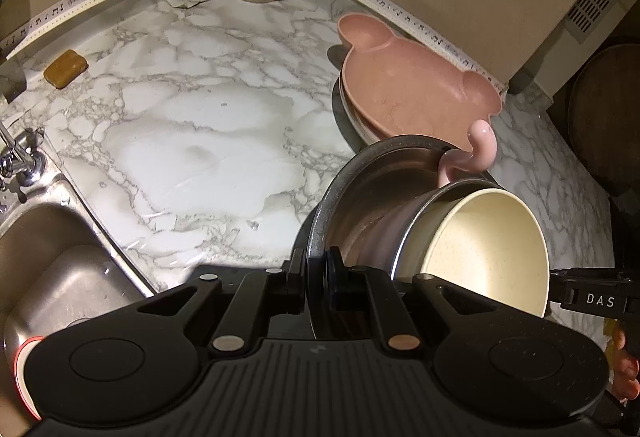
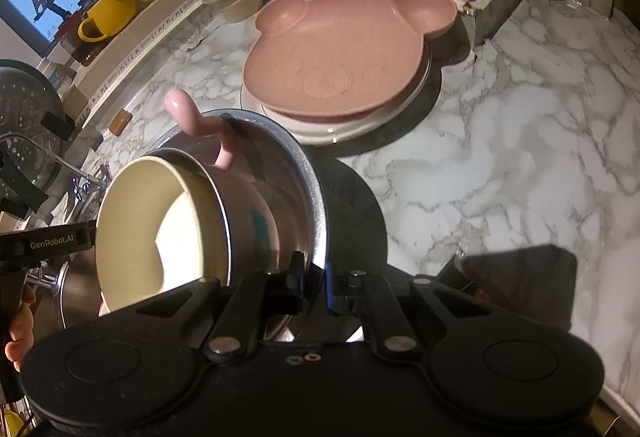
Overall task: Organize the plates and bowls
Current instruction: 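Lift the nested bowl stack and carry it over the bear plate stack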
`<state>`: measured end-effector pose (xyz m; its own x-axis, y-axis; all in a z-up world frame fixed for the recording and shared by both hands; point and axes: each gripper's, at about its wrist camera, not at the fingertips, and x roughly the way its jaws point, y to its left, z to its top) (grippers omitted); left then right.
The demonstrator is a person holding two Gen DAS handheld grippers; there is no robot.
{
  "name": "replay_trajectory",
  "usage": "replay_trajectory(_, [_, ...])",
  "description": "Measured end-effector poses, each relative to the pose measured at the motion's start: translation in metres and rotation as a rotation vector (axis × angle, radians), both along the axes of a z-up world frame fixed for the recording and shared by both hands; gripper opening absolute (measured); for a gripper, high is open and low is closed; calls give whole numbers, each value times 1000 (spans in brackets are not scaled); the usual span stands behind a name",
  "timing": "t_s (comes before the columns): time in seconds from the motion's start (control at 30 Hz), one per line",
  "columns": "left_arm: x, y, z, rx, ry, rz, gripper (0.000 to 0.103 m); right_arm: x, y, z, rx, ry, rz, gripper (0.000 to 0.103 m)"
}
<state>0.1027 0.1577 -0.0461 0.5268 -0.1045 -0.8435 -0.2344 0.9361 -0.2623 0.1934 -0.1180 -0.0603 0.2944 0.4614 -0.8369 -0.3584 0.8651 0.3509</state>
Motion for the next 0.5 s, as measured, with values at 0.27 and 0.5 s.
replay_trajectory(0.27, [22, -3, 20, 13, -13, 8, 9, 24, 1, 17, -11, -10, 8, 10])
replay_trajectory(0.5, [52, -7, 32, 30, -22, 7, 9, 53, 1, 29, -22, -28, 8, 11])
